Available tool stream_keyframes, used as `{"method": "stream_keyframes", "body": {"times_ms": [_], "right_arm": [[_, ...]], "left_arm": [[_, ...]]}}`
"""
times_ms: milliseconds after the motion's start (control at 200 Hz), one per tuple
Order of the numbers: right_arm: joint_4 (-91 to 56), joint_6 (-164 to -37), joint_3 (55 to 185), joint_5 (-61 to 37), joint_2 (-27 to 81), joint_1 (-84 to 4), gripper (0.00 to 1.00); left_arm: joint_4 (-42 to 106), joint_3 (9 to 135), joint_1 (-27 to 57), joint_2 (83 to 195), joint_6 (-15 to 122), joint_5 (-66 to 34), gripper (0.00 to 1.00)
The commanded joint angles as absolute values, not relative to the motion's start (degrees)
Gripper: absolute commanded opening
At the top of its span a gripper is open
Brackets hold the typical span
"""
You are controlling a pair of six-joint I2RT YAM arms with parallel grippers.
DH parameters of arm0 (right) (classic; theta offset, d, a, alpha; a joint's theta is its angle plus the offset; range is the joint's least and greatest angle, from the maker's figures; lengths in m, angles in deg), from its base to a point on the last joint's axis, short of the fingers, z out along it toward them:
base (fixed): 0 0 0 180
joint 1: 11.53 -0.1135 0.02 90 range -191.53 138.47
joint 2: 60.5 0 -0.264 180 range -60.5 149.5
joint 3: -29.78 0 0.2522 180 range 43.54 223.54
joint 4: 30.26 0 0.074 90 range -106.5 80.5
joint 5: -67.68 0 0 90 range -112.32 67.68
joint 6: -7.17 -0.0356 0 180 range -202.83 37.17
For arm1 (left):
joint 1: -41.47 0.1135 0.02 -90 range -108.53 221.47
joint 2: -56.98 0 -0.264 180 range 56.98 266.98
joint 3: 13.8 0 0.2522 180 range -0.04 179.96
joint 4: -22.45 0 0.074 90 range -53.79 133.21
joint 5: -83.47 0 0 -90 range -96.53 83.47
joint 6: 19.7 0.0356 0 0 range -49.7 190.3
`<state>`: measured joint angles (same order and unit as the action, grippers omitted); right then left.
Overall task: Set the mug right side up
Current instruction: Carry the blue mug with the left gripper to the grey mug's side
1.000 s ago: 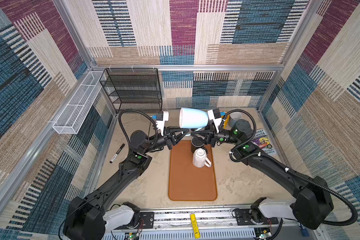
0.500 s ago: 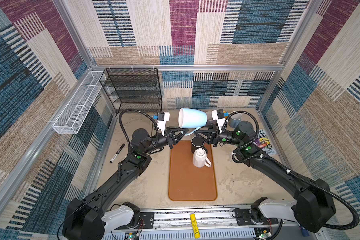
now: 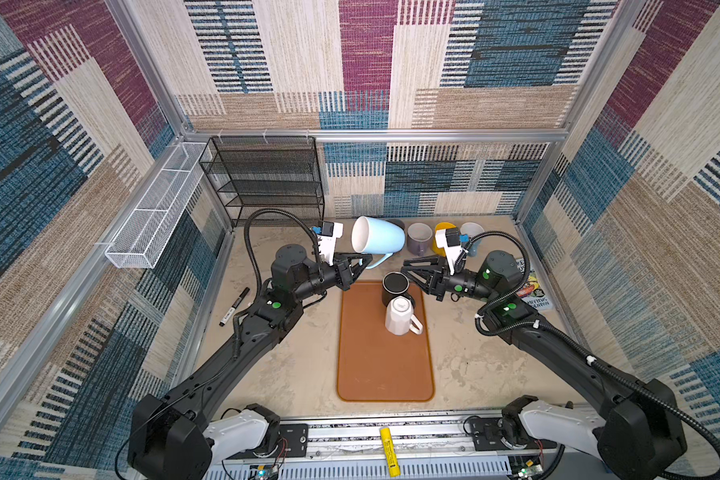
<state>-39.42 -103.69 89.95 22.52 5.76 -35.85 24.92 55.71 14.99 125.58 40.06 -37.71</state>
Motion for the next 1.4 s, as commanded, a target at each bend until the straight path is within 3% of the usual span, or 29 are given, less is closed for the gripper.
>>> {"method": "stream_keyframes", "body": {"times_ms": [0, 456, 892, 1393], "right_arm": [[-36.6, -102.1, 89.3, 20.5, 4.4, -35.1, 0.34], [-33.8, -101.1, 86.6, 18.2, 1.8, -33.2, 0.34], [-30.3, -100.0, 85.7, 16.7, -1.1, -32.5, 0.34], [-24.5, -100.0, 82.5, 13.6, -6.3, -32.2, 0.34]], "left_arm": [[28.3, 58.2, 15.0, 126.5, 43.4, -34.3, 0.0], [49.3, 70.7, 14.2, 133.4, 45.0, -17.0, 0.0], [70.9, 89.1, 11.3, 148.1, 47.9, 0.3, 0.0], [75.8, 104.9, 10.7, 165.1, 47.6, 3.1, 0.0]]}}
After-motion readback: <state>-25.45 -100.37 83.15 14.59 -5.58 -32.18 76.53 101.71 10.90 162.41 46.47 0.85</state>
